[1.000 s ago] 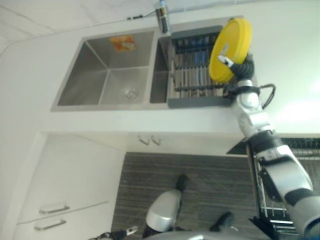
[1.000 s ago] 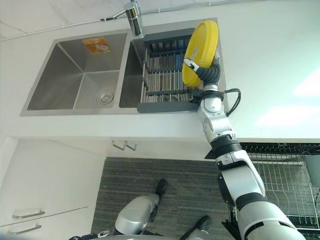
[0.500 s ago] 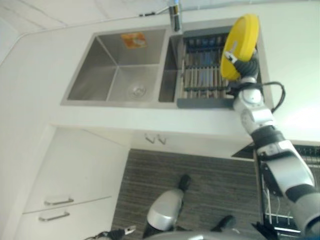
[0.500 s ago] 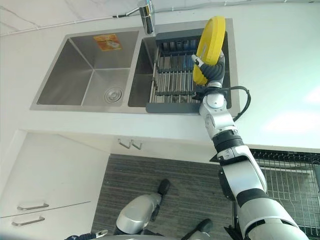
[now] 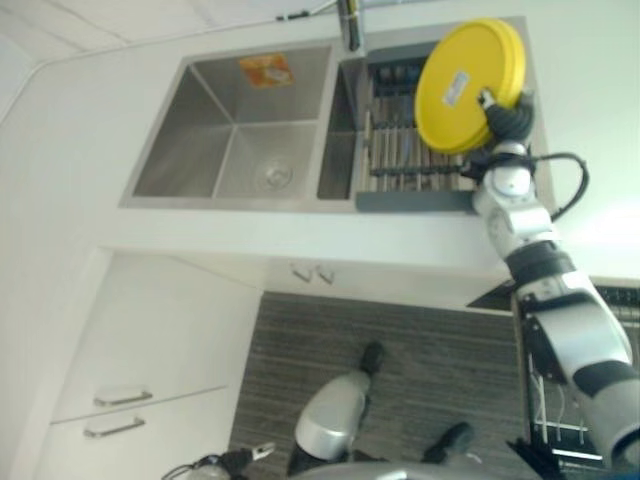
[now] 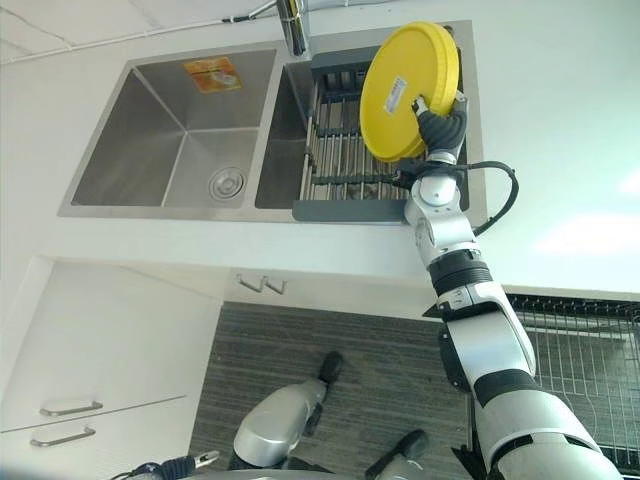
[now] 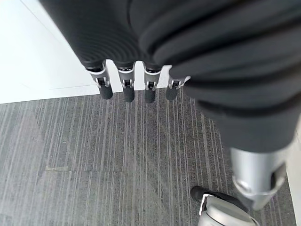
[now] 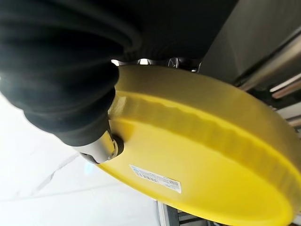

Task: Place the dishes in the dishwasher.

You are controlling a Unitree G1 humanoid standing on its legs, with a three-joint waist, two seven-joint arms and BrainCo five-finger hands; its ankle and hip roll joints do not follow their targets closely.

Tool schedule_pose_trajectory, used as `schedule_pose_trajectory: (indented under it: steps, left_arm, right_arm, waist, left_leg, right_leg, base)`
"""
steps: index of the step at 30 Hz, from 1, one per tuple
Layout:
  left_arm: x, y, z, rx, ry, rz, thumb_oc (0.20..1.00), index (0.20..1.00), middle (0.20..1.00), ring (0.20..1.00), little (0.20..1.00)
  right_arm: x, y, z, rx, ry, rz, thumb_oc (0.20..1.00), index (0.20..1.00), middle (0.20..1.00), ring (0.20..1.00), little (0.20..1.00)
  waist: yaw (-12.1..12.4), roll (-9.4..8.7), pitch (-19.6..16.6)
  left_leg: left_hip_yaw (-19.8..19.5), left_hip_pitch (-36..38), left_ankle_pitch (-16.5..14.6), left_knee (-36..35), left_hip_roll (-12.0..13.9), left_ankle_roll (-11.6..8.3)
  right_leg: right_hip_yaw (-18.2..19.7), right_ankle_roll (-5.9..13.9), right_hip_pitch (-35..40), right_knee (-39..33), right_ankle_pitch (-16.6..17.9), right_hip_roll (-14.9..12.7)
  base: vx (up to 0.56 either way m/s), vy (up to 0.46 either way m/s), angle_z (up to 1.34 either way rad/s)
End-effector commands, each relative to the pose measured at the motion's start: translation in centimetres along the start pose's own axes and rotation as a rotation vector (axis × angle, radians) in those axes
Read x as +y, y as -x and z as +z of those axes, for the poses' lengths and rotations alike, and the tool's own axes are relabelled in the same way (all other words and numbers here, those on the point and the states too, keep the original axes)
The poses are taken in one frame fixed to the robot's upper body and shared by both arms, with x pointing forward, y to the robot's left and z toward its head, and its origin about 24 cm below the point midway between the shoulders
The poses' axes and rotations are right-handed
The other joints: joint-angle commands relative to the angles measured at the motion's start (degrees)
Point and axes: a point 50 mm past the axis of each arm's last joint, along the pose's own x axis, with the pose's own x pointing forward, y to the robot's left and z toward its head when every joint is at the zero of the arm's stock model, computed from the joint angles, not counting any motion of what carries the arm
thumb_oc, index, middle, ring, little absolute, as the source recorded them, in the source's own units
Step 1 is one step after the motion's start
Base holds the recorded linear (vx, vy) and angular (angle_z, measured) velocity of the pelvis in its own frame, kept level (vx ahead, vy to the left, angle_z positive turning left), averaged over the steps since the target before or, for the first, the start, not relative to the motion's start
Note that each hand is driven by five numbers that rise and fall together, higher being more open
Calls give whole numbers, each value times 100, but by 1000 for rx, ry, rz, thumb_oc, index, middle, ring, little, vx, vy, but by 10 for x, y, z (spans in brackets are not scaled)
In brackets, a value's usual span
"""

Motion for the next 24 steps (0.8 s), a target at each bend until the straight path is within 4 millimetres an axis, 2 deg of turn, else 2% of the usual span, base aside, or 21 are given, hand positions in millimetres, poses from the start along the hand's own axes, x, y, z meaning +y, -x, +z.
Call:
schedule_pose_trajectory:
  steps: [1, 4, 5, 11, 12, 16, 20, 21, 22, 23, 24]
  left_arm:
    - [20, 2, -16, 56, -126, 70, 1000, 1000, 1000, 1000, 1000]
    - [21, 2, -15, 54, -131, 87, 1000, 1000, 1000, 1000, 1000]
    - [22, 2, -15, 58, -130, 97, 1000, 1000, 1000, 1000, 1000]
    - [24, 3, -20, 87, -107, 127, 1000, 1000, 1000, 1000, 1000]
    - [24, 3, -20, 87, -107, 127, 1000, 1000, 1000, 1000, 1000]
    - [20, 2, -19, 97, -79, 151, 1000, 1000, 1000, 1000, 1000]
    - [17, 1, -8, 88, -101, 149, 1000, 1000, 1000, 1000, 1000]
    - [17, 1, -8, 88, -102, 149, 1000, 1000, 1000, 1000, 1000]
    - [12, 0, -1, 82, -115, 136, 1000, 1000, 1000, 1000, 1000]
    - [12, 0, 0, 78, -120, 133, 1000, 1000, 1000, 1000, 1000]
    - [6, -1, 9, 57, -135, 120, 1000, 1000, 1000, 1000, 1000]
  right_arm:
    - [13, 1, 45, -259, -122, 77, 200, 200, 200, 200, 200]
    - [21, 13, 52, -311, -198, 114, 200, 200, 200, 200, 200]
    - [24, 17, 57, -333, -220, 129, 200, 200, 200, 200, 200]
    - [33, 40, 71, -413, -322, 206, 200, 200, 200, 200, 200]
    - [33, 40, 71, -413, -322, 206, 200, 200, 200, 200, 200]
    - [25, 60, 77, -447, -390, 260, 200, 200, 200, 200, 200]
    - [10, 70, 83, -468, -413, 267, 200, 200, 200, 200, 200]
    - [10, 70, 83, -468, -413, 267, 200, 200, 200, 200, 200]
    - [0, 73, 85, -480, -422, 268, 200, 200, 200, 200, 200]
    - [-1, 74, 86, -484, -421, 263, 200, 200, 200, 200, 200]
    - [-13, 78, 87, -493, -432, 244, 200, 200, 200, 200, 200]
  waist:
    - [123, -105, -260]
    - [27, -215, -349]
    - [-14, -231, -392]
    - [-290, -509, -717]
    - [-290, -509, -717]
    - [-719, -729, -1066]
    - [-1120, -844, -1187]
    - [-1118, -841, -1199]
    - [-1348, -891, -1197]
    - [-1387, -898, -1216]
    - [-1619, -932, -1207]
  left_leg:
    - [328, -384, -180, -23, 220, -26]
    - [411, -322, -206, -39, 294, -34]
    - [469, -362, -131, 5, 332, 7]
    - [781, -80, -245, -11, 562, -61]
    - [781, -80, -245, -11, 562, -61]
    - [1103, 312, -305, -98, 843, -180]
    - [1385, 545, -432, 9, 1025, -244]
    - [1384, 524, -422, 10, 1028, -240]
    - [1548, 676, -557, 182, 1096, -266]
    - [1571, 670, -567, 212, 1108, -266]
    - [1718, 816, -691, 333, 1167, -278]
  right_leg:
    - [479, 18, -77, 1040, -762, -445]
    - [554, 33, -31, 919, -742, -322]
    - [534, 11, -52, 860, -616, -264]
    - [748, 6, 56, 662, -645, 14]
    - [748, 6, 56, 662, -645, 14]
    - [1032, -97, 41, 478, -586, 255]
    - [1233, -206, -65, 510, -598, 395]
    - [1233, -207, -80, 499, -581, 399]
    - [1369, -257, -109, 549, -598, 444]
    - [1392, -265, -138, 544, -578, 456]
    - [1548, -292, -151, 603, -598, 490]
  base:
    - [-88, -115, -5]
    - [-135, -130, -9]
    - [-172, -104, -17]
    - [-116, -148, -27]
    - [-109, -138, -46]
    - [-124, -152, -47]
    - [-126, -108, -54]
    - [-108, -102, -42]
    - [-90, -79, -53]
    - [-143, -133, -50]
    - [-92, -73, -65]
